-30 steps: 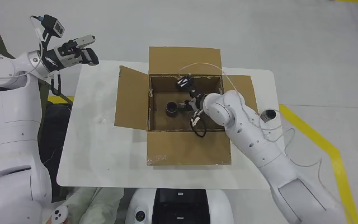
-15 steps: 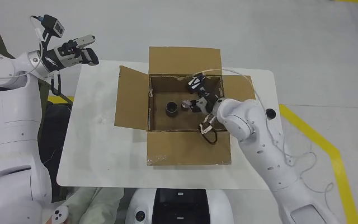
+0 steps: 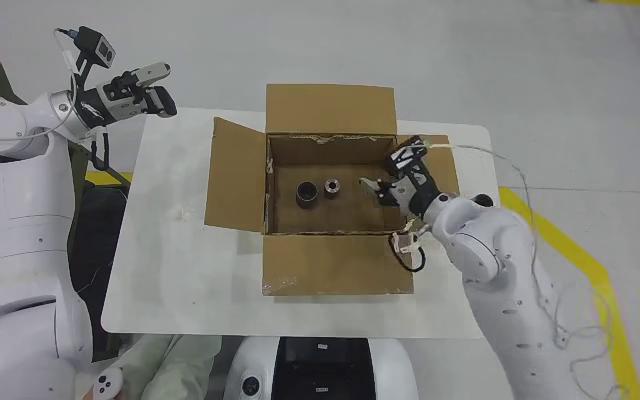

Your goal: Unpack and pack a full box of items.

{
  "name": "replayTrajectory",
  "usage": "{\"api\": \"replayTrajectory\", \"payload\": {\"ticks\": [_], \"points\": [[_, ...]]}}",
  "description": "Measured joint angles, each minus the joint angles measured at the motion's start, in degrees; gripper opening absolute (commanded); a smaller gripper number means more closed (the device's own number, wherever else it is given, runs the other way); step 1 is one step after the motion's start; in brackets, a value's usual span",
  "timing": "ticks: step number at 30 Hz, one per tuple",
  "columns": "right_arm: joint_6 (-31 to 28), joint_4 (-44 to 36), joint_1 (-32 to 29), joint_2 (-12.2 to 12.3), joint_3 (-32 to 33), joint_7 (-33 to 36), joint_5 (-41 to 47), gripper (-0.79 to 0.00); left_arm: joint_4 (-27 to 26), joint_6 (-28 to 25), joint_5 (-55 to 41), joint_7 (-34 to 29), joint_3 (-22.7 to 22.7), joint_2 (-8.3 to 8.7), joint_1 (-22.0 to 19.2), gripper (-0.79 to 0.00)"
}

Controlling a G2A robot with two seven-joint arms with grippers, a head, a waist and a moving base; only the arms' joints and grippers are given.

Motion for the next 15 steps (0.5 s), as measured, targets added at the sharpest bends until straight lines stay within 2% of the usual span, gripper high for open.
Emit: {"api": "replayTrajectory", "payload": {"ticks": [10, 15], "points": [[2.0, -5.2, -12.5, 1.6, 13.1, -5.6, 0.9, -0.249, 0.0, 0.0, 0.0, 0.0, 0.0, 0.0, 0.0, 0.0], [2.6, -5.6, -15.8, 2.0, 17.8, -7.4, 3.2, -0.249, 0.0, 0.0, 0.0, 0.0, 0.0, 0.0, 0.0, 0.0]]}}
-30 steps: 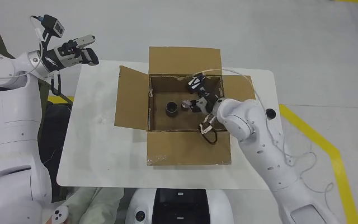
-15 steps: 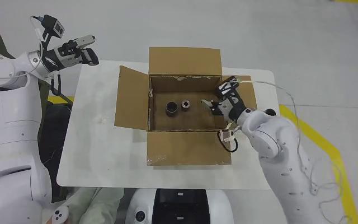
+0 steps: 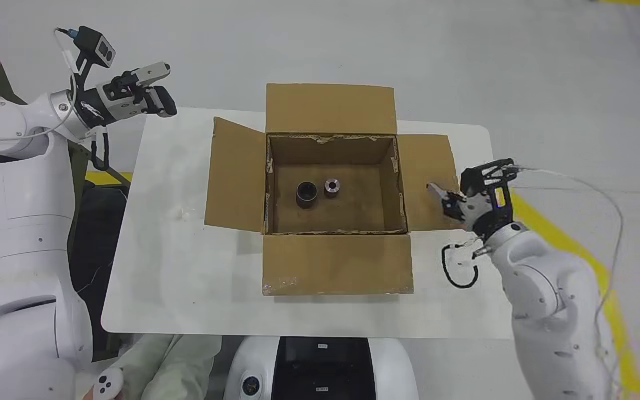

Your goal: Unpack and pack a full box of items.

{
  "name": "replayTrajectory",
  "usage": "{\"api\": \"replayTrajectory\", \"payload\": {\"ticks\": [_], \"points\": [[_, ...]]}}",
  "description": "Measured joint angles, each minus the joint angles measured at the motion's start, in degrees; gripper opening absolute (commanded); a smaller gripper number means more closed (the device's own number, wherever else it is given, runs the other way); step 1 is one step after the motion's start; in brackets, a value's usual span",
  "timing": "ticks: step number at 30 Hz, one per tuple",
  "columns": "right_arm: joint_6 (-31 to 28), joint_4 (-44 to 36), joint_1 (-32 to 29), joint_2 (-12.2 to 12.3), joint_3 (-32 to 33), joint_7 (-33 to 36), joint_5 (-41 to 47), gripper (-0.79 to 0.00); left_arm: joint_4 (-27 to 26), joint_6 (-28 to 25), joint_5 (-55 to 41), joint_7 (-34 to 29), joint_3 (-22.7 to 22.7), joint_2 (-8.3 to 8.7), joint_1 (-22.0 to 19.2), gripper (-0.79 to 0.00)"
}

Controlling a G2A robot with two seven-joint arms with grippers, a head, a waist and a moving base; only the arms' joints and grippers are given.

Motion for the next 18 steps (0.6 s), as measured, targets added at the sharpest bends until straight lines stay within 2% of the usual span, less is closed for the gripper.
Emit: {"api": "replayTrajectory", "payload": {"ticks": [9, 18], "points": [[1.8, 0.3, -3.1, 0.5, 5.0, -0.6, 1.7, -0.234, 0.0, 0.0, 0.0, 0.0, 0.0, 0.0, 0.0, 0.0], [5.5, 3.8, -3.4, 0.8, 5.9, 1.5, -0.7, -0.219, 0.0, 0.0, 0.0, 0.0, 0.0, 0.0, 0.0, 0.0]]}}
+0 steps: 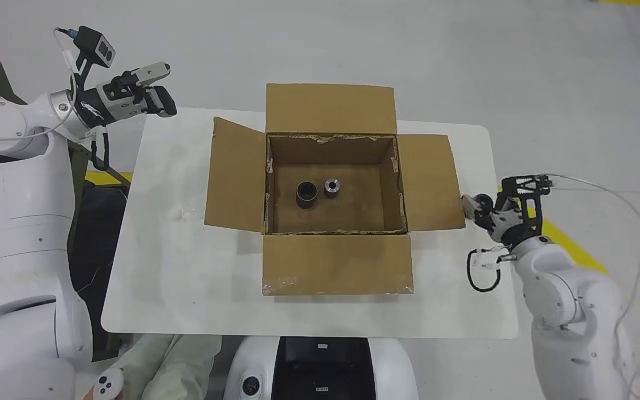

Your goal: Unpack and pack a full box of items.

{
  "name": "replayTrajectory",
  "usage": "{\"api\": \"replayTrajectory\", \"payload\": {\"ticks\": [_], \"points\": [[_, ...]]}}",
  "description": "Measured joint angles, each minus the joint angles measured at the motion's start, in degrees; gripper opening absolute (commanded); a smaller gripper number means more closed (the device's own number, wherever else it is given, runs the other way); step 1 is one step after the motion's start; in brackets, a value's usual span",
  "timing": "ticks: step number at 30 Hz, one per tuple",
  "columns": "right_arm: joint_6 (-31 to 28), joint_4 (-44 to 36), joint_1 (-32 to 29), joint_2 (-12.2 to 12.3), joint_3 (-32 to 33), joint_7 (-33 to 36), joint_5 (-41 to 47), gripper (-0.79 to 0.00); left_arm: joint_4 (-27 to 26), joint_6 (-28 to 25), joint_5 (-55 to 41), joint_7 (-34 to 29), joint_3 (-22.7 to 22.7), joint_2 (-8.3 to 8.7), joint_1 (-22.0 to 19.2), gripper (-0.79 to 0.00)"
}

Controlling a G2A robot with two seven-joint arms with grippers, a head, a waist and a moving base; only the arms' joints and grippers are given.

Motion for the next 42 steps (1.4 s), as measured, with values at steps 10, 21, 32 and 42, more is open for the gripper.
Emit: {"api": "replayTrajectory", "payload": {"ticks": [10, 21, 32, 42], "points": [[2.3, 6.0, 1.1, 0.3, 1.9, 1.6, 2.4, -0.222, 0.0, 0.0, 0.0, 0.0, 0.0, 0.0, 0.0, 0.0], [3.4, 14.7, 6.4, 0.5, -0.5, 1.5, 0.9, -0.12, 0.0, 0.0, 0.0, 0.0, 0.0, 0.0, 0.0, 0.0], [3.2, 23.1, 11.0, 0.7, -2.6, -0.4, 0.1, -0.114, 0.0, 0.0, 0.0, 0.0, 0.0, 0.0, 0.0, 0.0], [1.6, 29.0, 14.6, 0.9, -4.2, -2.4, -0.6, -0.12, 0.0, 0.0, 0.0, 0.0, 0.0, 0.0, 0.0, 0.0]]}}
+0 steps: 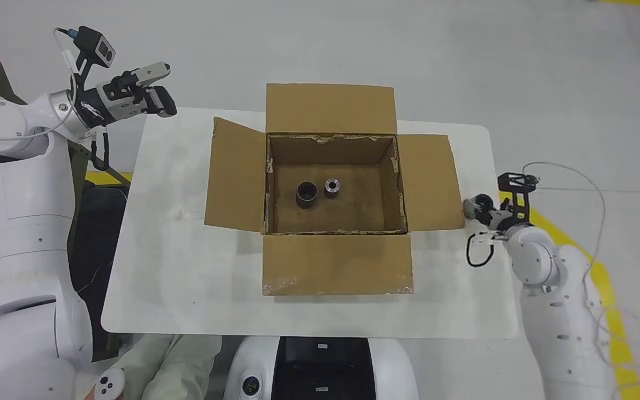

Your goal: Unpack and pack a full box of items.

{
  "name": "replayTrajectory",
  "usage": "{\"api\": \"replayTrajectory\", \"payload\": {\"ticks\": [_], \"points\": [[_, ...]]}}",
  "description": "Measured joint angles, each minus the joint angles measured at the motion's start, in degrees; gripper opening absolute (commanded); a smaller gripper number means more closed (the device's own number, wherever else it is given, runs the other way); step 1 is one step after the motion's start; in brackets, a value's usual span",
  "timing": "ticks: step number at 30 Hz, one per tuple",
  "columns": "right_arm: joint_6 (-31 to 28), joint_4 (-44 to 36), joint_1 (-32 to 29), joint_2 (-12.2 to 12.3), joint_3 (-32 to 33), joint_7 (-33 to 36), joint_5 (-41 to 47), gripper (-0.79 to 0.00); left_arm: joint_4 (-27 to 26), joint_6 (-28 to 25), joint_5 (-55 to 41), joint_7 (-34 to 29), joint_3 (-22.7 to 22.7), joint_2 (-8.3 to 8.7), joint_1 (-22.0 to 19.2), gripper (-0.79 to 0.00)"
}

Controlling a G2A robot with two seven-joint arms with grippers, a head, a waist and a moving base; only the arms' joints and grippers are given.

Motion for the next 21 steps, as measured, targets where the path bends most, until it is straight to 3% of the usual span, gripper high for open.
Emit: {"api": "replayTrajectory", "payload": {"ticks": [6, 9, 10, 11, 12, 19, 21], "points": [[-0.4, 2.9, 2.2, 0.0, -1.5, -0.7, 0.3, -0.123, 0.0, 0.0, 0.0, 0.0, 0.0, 0.0, 0.0, 0.0], [-0.3, 4.1, 3.2, 0.0, -2.1, -0.6, 0.3, -0.16, 0.0, 0.0, 0.0, 0.0, 0.0, 0.0, 0.0, 0.0], [-0.1, 4.4, 3.4, 0.0, -2.3, -0.3, 0.2, -0.215, 0.0, 0.0, 0.0, 0.0, 0.0, 0.0, 0.0, 0.0], [0.2, 4.6, 3.6, 0.0, -2.4, 0.1, 0.1, -0.342, 0.0, 0.0, 0.0, 0.0, 0.0, 0.0, 0.0, 0.0], [0.3, 4.8, 3.8, 0.0, -2.5, 0.4, 0.1, -0.406, 0.0, 0.0, 0.0, 0.0, 0.0, 0.0, 0.0, 0.0], [0.2, 4.9, 3.6, 0.2, -2.4, 0.5, 0.1, -0.733, 0.0, 0.0, 0.0, 0.0, 0.0, 0.0, 0.0, 0.0], [0.2, 4.2, 3.2, 0.3, -2.3, 0.5, 0.1, -0.785, 0.0, 0.0, 0.0, 0.0, 0.0, 0.0, 0.0, 0.0]]}}
